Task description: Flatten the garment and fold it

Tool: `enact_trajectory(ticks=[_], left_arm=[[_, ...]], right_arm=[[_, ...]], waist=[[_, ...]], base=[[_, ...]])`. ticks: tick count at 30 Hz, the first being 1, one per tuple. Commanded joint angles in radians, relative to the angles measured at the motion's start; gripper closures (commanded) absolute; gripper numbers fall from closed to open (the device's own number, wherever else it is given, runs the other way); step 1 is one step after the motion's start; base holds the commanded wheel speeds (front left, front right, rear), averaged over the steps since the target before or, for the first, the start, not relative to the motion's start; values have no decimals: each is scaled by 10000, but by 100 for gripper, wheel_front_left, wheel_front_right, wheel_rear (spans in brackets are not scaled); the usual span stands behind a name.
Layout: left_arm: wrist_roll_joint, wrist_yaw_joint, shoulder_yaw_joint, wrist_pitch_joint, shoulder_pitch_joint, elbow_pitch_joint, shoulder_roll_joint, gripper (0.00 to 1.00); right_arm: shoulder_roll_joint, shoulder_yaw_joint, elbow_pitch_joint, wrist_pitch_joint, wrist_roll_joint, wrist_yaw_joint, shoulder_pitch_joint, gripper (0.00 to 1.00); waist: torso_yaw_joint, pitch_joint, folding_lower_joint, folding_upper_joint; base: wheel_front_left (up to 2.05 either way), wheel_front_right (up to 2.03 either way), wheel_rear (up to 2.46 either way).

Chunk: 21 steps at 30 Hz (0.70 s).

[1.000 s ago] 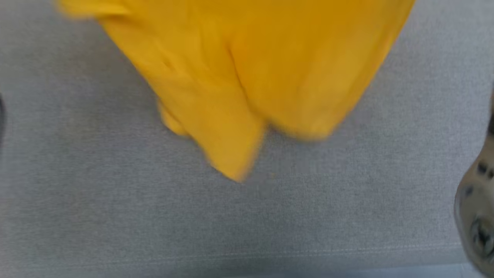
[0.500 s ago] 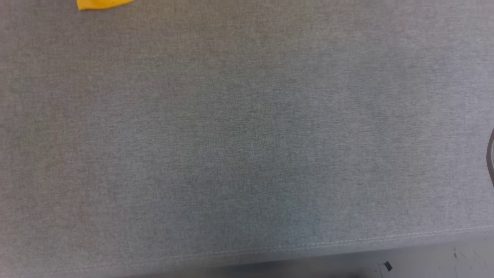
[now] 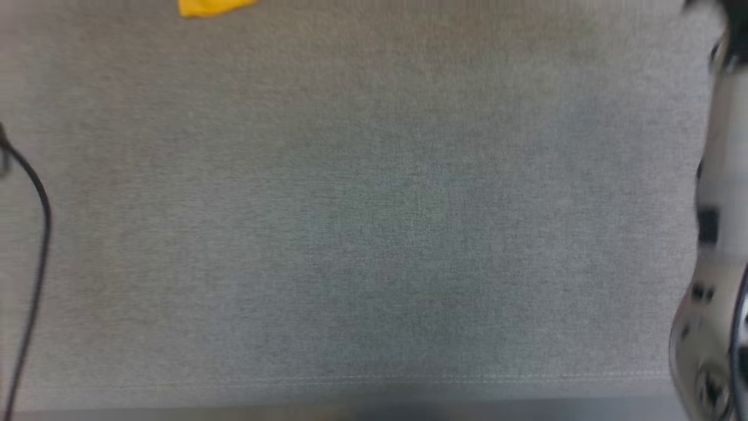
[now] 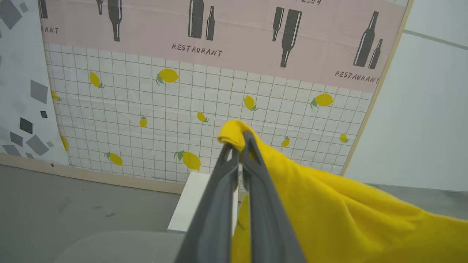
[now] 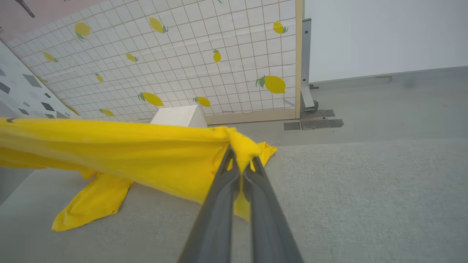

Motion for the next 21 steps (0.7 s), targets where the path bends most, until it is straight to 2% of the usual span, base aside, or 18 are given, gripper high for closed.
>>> enact_trajectory(ticks=[1,7,14,19,21], left_arm=[[-165,-33,105,-175,594,-59,-79,100],[-338,189,227,-424,3789,-958,-220,100],[-946,1344,660,-391,8415,-2645,-310,100],[-1312,2185,651,98,11395,-3553,-364,100],[-1355,2327,459,405,12191,-3778,-377,100]], right_arm=[[-131,71,-243,-119,256,31,726,100],[-671,648,-1398,-202,1108,31,4417,100],[-694,566,-2552,101,1799,31,8197,100],[-595,496,-2875,382,1771,31,9868,100],[-528,411,-2957,563,1794,31,10322,100]], waist=[[435,-1205,-1,-1],[781,-2833,-1,-1],[961,-3867,-1,-1],[919,-4207,-1,-1],[909,-4221,-1,-1]], base=[[0,0,0],[0,0,0],[0,0,0],[0,0,0],[0,0,0]])
